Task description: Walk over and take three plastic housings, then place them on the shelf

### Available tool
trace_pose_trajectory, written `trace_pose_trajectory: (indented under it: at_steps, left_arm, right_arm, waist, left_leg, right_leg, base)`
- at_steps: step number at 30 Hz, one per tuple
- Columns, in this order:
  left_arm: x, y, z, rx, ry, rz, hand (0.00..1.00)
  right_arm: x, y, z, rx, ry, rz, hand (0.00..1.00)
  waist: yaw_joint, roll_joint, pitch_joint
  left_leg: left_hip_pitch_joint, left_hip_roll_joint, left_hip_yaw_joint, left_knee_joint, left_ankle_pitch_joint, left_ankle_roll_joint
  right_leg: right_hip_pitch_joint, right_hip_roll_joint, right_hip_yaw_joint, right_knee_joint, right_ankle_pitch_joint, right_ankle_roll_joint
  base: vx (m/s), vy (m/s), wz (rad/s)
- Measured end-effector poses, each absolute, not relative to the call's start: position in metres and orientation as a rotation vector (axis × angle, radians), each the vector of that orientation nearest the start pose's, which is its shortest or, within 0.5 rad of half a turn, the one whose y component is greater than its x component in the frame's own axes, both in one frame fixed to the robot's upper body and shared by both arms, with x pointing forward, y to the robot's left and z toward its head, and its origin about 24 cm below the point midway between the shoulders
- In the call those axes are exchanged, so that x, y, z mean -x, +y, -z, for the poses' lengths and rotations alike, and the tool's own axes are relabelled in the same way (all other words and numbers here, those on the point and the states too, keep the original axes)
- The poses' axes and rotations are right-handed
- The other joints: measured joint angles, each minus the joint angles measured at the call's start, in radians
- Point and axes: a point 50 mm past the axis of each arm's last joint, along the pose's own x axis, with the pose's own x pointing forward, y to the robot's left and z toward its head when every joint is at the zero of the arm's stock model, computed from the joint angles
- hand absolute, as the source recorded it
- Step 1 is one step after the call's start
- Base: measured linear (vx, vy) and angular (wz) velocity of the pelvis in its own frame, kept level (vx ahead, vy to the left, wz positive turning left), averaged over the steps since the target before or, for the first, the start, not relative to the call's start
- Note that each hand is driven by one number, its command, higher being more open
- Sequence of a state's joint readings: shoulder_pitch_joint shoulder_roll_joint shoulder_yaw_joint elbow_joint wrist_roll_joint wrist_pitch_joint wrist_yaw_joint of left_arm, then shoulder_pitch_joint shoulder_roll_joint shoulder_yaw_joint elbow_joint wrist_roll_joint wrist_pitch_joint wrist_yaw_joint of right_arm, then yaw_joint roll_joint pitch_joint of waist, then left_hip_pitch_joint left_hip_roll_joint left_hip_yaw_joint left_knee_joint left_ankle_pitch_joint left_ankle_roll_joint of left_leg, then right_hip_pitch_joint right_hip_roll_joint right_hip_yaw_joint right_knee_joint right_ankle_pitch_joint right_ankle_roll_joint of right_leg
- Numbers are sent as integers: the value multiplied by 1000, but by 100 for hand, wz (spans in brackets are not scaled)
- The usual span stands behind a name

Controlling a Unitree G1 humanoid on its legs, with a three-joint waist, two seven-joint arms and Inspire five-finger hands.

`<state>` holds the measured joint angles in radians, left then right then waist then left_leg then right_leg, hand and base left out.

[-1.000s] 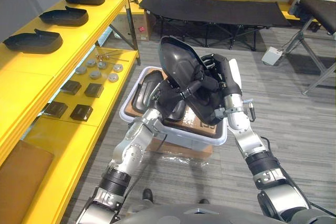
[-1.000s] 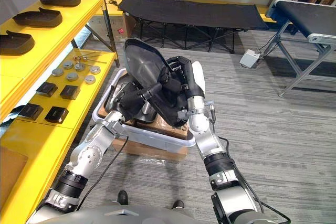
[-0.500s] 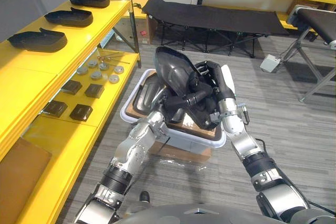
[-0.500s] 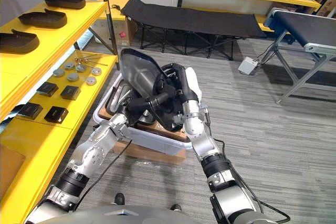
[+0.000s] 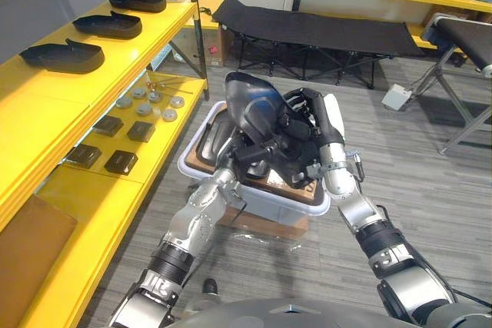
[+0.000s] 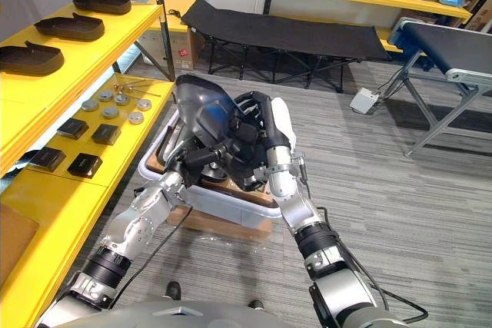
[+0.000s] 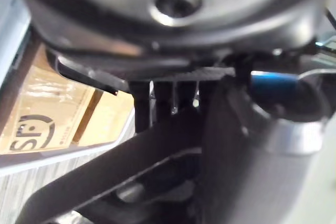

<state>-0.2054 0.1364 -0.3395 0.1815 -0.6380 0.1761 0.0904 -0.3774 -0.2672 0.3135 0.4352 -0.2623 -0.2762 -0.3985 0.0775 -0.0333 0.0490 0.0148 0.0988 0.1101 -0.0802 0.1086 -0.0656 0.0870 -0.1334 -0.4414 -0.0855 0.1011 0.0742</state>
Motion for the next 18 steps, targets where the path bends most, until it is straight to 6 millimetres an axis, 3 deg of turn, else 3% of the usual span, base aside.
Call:
trace_pose_trajectory:
  at_steps: [3,8,18]
  left_arm:
    - [-276,93,-16,452,347,229,0]
    - [-276,95,-18,437,303,241,0]
    - [-271,94,-2,695,378,199,0]
  right_arm:
    - [-309,-117,-66,507,-337,-38,0]
    - [-308,-113,-65,463,-327,-27,0]
    - [-305,-105,-61,464,-317,-26,0]
  waist:
    - [-3,0,0]
    - [5,0,0]
    - [-4,1,0]
  left_leg:
    - [0,0,0,-1,0,0]
    - [0,-1,2,-1,0,0]
    - [-1,0,6,-1,-1,-1]
  right_leg:
    - [-1,0,1,0,0,0]
    - [-2,0,1,0,0,0]
    - [-7,-2,7,0,0,0]
  base:
    - [0,0,0]
    - [4,-1,1]
    - [0,0,-2]
